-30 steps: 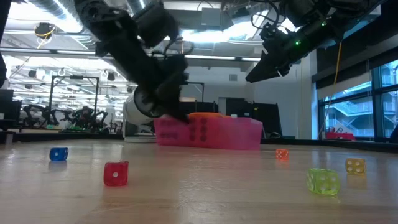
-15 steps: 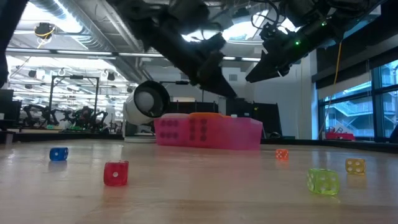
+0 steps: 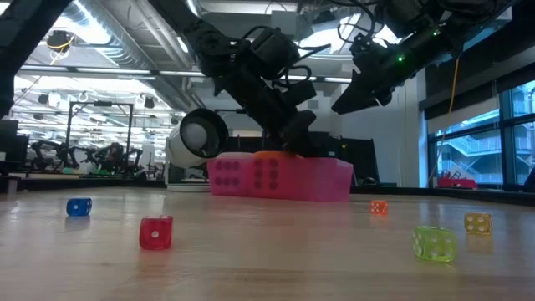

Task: Pick & Place Dice
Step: Put the top small blue die into the red bin

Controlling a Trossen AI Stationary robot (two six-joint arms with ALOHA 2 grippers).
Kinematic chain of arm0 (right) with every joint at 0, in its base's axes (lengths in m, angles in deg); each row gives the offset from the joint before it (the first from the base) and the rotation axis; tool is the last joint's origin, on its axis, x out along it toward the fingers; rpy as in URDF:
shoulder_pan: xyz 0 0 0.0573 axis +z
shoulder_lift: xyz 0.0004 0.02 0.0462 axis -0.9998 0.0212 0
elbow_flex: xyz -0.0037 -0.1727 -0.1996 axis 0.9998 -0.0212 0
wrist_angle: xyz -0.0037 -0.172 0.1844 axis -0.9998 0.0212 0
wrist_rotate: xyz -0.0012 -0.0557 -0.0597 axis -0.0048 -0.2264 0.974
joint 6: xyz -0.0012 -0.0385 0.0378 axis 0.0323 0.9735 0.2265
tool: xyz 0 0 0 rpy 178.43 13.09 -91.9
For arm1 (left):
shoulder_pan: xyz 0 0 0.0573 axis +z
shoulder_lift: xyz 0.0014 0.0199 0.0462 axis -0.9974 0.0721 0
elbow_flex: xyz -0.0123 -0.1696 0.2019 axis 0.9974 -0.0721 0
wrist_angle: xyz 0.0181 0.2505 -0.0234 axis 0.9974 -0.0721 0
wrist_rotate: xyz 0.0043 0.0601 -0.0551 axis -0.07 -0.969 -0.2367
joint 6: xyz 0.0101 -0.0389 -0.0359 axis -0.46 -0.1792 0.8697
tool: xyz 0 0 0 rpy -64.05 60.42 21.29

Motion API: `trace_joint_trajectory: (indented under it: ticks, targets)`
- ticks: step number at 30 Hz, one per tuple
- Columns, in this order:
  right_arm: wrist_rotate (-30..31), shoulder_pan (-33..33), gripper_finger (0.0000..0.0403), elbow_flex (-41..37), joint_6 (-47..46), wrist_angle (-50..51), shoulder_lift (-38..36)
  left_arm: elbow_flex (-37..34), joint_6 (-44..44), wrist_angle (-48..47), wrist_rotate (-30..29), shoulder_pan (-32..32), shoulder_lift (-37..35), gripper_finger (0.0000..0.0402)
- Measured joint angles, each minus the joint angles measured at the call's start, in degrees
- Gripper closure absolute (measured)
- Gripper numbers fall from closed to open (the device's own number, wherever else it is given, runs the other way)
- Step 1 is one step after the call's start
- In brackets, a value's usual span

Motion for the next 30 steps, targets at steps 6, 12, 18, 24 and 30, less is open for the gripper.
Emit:
trace_joint_trajectory:
  ticks: [6, 12, 18, 24, 30]
  targets:
    - [0.00, 0.00, 0.0204, 0.00, -1.42, 0.32, 0.00, 0.07, 0.02, -1.51, -0.15, 0.33, -0.02, 0.0355]
    - [0.00, 0.00, 0.0204, 0.00, -1.42, 0.33, 0.00, 0.04, 0.00, -1.09, 0.51, -0.09, -0.02, 0.0354]
    - [0.00, 0.00, 0.0204, -0.01, -1.40, 0.33, 0.00, 0.00, -1.76, -1.17, 0.66, -0.20, -0.02, 0.0346]
    - [0.00, 0.00, 0.0204, 0.00, -1.40, 0.66, 0.00, 0.00, -1.92, -1.49, 0.70, -0.21, -0.02, 0.0326]
    - [-0.02, 0.00, 0.0204, -0.02, -1.40, 1.16, 0.01, 0.00, -1.92, -1.53, 0.81, -0.24, -0.02, 0.0311]
